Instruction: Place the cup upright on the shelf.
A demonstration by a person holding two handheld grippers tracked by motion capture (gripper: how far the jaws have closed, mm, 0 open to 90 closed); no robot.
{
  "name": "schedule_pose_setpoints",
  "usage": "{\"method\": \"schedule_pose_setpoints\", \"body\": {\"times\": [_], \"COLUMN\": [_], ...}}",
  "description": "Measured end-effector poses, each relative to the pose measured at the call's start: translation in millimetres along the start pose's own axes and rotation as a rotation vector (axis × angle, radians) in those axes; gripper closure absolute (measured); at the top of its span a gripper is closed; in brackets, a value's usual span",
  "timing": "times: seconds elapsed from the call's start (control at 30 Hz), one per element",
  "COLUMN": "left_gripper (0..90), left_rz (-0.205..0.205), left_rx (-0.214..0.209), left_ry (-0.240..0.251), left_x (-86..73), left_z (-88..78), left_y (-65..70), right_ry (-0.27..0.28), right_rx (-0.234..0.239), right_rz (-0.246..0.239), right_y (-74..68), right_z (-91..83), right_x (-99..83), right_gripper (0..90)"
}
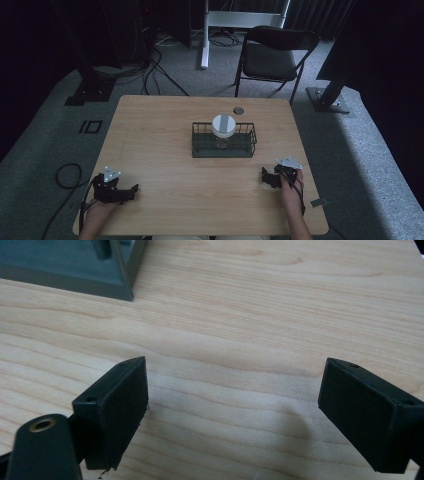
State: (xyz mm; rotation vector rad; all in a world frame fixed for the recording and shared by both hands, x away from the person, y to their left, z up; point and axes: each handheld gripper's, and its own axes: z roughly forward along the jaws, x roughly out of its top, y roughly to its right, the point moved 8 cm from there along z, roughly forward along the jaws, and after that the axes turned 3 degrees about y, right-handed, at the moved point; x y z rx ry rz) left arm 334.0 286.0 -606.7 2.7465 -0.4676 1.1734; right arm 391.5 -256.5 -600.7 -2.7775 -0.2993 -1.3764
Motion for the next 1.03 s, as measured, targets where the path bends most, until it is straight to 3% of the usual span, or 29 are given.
{"method": "schedule_pose_setpoints", "body": {"times": [0.3,0.43,1.03], "left_gripper": [0.2,0.2,0.2], "left_rz": [0.000,0.001,0.000], "left_rx": [0.000,0.000,0.000], "left_ry": [0.000,-0.001,0.000], "left_x": [0.0,-0.1,0.1], "left_z": [0.0,-0.1,0.0], "left_y": [0.0,0.0,0.0], "right_ry": [-0.040,-0.055,-0.054], "right_rx": [-0.022,0.011,0.034], "right_rz": [0.045,0.087,0.067], "right_y": [11.8,13.8,11.9], "right_z": [0.7,1.8,1.6], "right_x": [-5.5,-6.8,-6.9], "right_gripper": [11.4,11.3,11.2]}}
